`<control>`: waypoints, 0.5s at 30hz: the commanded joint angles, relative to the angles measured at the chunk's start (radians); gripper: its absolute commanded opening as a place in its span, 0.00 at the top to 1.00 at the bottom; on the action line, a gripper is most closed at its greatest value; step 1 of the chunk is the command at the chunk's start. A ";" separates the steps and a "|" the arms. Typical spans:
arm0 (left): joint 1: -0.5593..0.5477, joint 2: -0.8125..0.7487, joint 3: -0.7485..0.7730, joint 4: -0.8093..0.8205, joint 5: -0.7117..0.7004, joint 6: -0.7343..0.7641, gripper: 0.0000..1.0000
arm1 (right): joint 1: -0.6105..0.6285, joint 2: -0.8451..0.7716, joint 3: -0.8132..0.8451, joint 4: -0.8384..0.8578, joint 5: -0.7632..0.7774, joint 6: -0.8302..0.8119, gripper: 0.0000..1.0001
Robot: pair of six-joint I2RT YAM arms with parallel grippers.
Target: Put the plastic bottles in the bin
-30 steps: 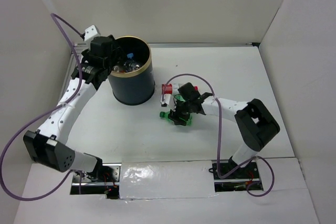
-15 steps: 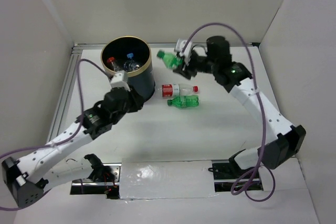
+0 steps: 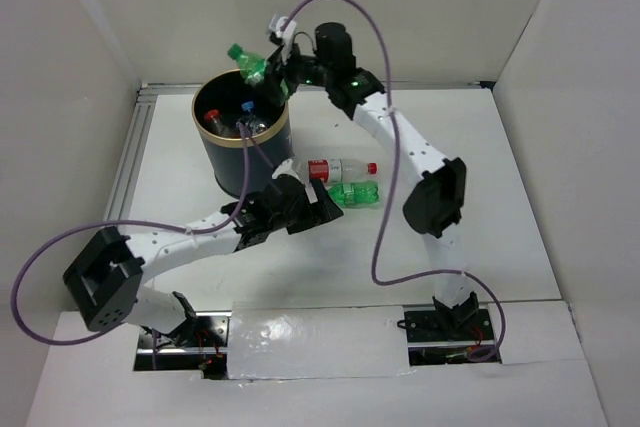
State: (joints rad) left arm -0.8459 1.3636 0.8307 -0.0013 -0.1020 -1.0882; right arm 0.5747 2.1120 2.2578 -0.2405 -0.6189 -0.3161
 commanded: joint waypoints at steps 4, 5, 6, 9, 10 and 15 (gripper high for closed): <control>-0.053 0.184 0.093 0.033 -0.045 -0.525 0.00 | 0.004 0.056 0.110 -0.060 0.013 0.127 0.02; -0.053 0.204 0.093 0.059 -0.054 -0.580 0.00 | -0.012 0.002 0.074 -0.060 0.013 0.127 0.02; -0.053 0.225 0.093 0.087 -0.054 -0.655 0.00 | -0.028 -0.032 0.031 -0.045 -0.001 0.136 0.02; -0.042 0.310 0.093 0.173 -0.044 -0.742 0.00 | -0.123 -0.186 -0.180 -0.016 -0.034 0.158 0.01; -0.042 0.331 0.093 0.197 -0.044 -0.787 0.00 | -0.180 -0.229 -0.299 -0.007 -0.066 0.158 0.01; -0.021 0.456 0.145 0.293 -0.068 -0.843 0.00 | -0.350 -0.536 -0.679 0.030 -0.136 0.135 0.01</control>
State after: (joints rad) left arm -0.8810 1.7763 0.9062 0.1753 -0.1410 -1.8278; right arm 0.2955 1.7737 1.7279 -0.2703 -0.6781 -0.1806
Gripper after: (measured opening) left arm 0.995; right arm 0.987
